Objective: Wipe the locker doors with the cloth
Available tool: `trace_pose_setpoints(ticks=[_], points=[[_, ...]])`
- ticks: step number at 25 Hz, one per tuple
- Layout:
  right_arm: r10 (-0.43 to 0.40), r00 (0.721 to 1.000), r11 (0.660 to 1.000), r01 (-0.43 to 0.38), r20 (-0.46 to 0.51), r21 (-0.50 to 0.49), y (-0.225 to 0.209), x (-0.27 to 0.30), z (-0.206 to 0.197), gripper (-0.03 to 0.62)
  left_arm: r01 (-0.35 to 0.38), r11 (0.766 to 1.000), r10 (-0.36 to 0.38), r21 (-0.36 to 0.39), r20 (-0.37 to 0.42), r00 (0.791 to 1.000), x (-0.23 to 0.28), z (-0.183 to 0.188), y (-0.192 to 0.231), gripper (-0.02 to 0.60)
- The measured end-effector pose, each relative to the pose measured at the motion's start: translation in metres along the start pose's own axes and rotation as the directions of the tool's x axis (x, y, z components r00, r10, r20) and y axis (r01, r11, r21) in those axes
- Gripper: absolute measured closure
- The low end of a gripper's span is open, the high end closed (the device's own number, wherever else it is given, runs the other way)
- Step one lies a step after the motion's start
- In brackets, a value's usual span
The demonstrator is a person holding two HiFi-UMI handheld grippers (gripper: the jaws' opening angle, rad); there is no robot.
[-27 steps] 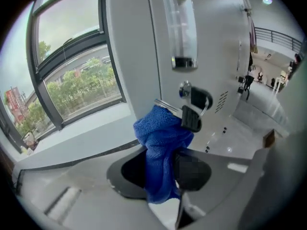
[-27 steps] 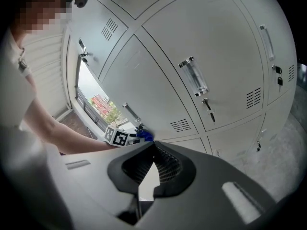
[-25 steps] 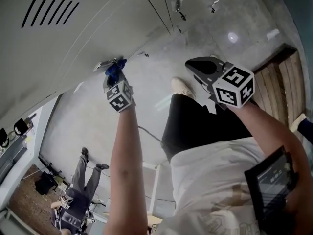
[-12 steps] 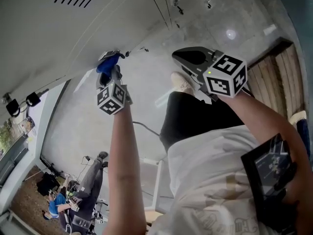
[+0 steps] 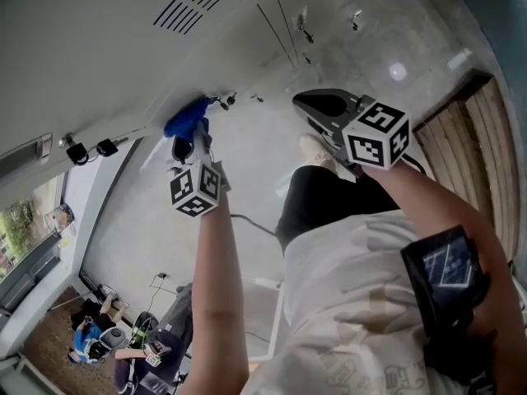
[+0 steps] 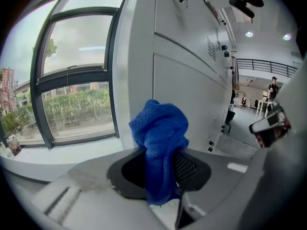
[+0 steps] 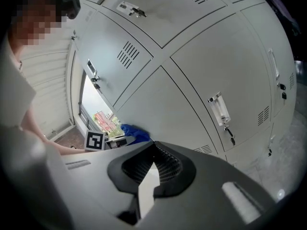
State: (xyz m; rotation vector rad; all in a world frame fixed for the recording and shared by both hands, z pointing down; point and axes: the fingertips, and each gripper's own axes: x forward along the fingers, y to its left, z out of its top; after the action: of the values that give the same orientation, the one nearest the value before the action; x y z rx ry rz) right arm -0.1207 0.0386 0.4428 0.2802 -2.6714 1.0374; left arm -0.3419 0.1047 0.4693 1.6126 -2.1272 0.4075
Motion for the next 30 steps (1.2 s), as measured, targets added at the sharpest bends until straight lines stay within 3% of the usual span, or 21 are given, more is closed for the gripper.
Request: trace_pose_setpoints(ticks=[8, 12, 17, 26, 30], points=[[-0.022, 0.999, 0.999, 0.023, 0.049, -0.023, 0.021, -0.007, 0.013, 0.586, 0.021, 1.000, -0.023, 0.023, 0.115, 0.993, -0.039, 0.061, -0.004, 0.454], [-0.057, 0.995, 0.998, 0.058, 0.086, -0.014, 0.024, -0.013, 0.016, 0.586, 0.063, 0.997, -0.056, -0.040, 0.159, 0.986, -0.045, 0.076, -0.005, 0.451], [-0.057, 0.991, 0.998, 0.060, 0.117, -0.020, 0.036, -0.016, 0.030, 0.588, 0.048, 0.997, -0.040, -0.058, 0.120, 0.992, -0.043, 0.084, -0.001, 0.451], [-0.050, 0.987, 0.998, 0.054, 0.151, -0.024, 0.034, -0.039, 0.059, 0.588, 0.044, 0.996, -0.042, -0.071, 0.028, 0.999, -0.012, 0.078, -0.046, 0.451], [-0.088, 0.987, 0.996, 0.091, 0.131, -0.017, 0.018, -0.066, 0.059, 0.588, 0.092, 0.989, -0.094, -0.112, -0.006, 0.996, 0.007, 0.074, -0.085, 0.449]])
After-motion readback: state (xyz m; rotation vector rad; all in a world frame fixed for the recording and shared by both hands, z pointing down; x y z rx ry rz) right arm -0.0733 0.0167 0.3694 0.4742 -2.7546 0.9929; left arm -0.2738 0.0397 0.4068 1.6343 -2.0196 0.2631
